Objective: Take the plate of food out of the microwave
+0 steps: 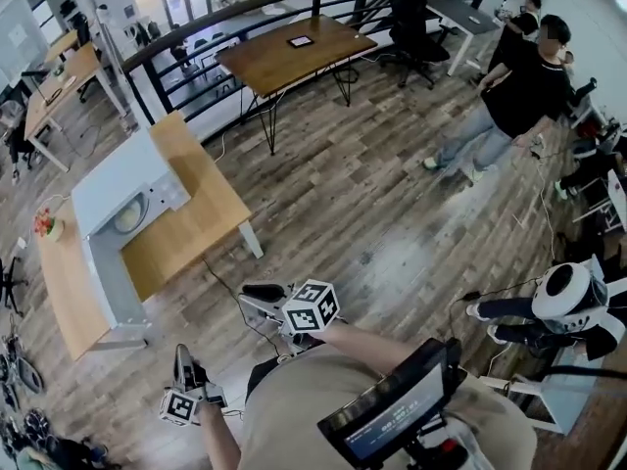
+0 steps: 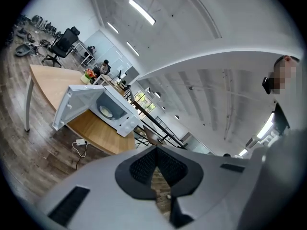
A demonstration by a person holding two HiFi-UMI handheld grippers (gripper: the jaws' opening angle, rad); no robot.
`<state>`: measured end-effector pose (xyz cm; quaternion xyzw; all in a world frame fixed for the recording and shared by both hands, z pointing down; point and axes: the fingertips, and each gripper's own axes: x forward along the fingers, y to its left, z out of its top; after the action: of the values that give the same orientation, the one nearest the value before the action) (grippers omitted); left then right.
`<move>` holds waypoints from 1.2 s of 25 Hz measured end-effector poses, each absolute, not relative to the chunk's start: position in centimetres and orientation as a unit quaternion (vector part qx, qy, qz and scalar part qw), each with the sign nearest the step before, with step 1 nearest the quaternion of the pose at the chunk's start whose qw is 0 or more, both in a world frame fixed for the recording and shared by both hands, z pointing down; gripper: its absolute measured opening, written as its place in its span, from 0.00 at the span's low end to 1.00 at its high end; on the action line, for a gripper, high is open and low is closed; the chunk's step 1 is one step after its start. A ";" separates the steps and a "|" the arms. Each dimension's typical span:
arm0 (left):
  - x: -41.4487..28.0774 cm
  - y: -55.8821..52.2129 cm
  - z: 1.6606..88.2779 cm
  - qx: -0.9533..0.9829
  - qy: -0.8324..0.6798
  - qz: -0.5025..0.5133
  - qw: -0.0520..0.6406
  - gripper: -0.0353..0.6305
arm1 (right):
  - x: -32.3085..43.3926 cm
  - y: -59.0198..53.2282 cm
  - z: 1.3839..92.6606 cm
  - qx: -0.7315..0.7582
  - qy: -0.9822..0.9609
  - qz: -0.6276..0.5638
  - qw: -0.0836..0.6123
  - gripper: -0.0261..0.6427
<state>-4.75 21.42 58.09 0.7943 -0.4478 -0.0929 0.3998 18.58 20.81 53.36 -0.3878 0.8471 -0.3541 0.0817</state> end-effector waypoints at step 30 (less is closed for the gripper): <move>-8.7 10.4 57.6 0.818 -0.392 -0.095 0.410 0.06 | 12.7 10.6 53.9 -0.429 0.832 -0.348 0.055 0.14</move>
<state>-8.75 10.45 57.64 0.8180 -0.3917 -0.0953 0.4103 12.71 10.56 53.92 -0.4289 0.8320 -0.3476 0.0553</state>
